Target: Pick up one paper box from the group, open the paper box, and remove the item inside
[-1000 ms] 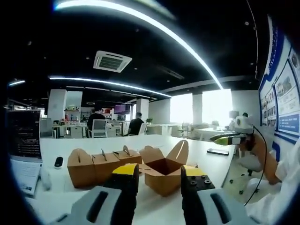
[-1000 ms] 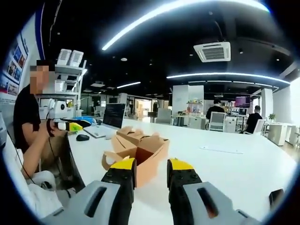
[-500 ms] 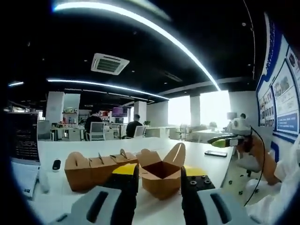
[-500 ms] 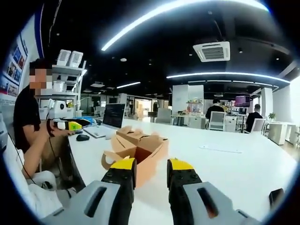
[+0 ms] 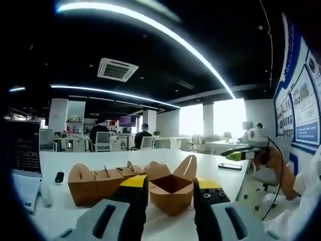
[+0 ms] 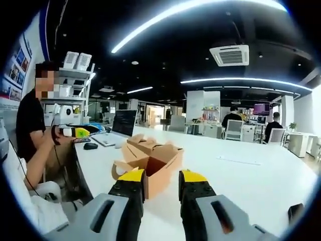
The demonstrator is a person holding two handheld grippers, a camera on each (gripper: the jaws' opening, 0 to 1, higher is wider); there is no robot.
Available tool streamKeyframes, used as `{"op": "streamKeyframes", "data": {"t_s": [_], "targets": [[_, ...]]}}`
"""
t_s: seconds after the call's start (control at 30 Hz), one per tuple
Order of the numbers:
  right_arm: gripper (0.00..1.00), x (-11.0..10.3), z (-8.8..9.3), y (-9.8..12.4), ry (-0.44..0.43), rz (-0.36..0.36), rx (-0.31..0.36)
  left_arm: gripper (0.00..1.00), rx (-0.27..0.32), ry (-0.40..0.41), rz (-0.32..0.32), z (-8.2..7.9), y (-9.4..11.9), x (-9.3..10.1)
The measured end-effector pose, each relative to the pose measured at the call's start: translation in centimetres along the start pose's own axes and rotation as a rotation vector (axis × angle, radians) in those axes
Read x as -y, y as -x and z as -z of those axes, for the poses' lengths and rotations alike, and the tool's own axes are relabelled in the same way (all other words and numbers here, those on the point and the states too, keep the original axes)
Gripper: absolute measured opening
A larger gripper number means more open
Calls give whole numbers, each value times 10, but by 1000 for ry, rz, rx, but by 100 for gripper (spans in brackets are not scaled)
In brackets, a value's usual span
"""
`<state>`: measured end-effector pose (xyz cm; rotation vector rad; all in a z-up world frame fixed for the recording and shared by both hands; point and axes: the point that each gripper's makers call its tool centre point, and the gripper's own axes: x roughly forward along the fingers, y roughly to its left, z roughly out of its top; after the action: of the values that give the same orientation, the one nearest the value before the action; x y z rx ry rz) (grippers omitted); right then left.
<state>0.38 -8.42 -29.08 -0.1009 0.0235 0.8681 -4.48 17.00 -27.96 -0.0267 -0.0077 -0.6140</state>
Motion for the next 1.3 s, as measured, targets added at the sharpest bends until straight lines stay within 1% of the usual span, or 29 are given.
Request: {"op": "streamKeyframes", "data": {"t_s": [0.1, 0.2, 0.43, 0.57, 0.7, 0.93, 1.3], "targets": [[27, 0, 3, -1, 4, 0, -10, 37, -14, -12, 0, 3, 0, 0], [27, -2, 2, -2, 6, -11, -10, 37, -7, -3, -7, 1, 0, -2], [27, -3, 4, -3, 10, -15, -18, 37, -5, -7, -3, 0, 0, 0], [27, -5, 10, -6, 11, -22, -33, 37, -14, -8, 1, 2, 0, 0], [27, -6, 12, -7, 9, -28, -39, 37, -11, -6, -2, 1, 1, 0], [27, -6, 12, -7, 9, -30, -39, 37, -16, -8, 2, 3, 0, 1], [27, -8, 12, -7, 13, -31, -43, 37, -3, 1, -17, 0, 4, -6]]}}
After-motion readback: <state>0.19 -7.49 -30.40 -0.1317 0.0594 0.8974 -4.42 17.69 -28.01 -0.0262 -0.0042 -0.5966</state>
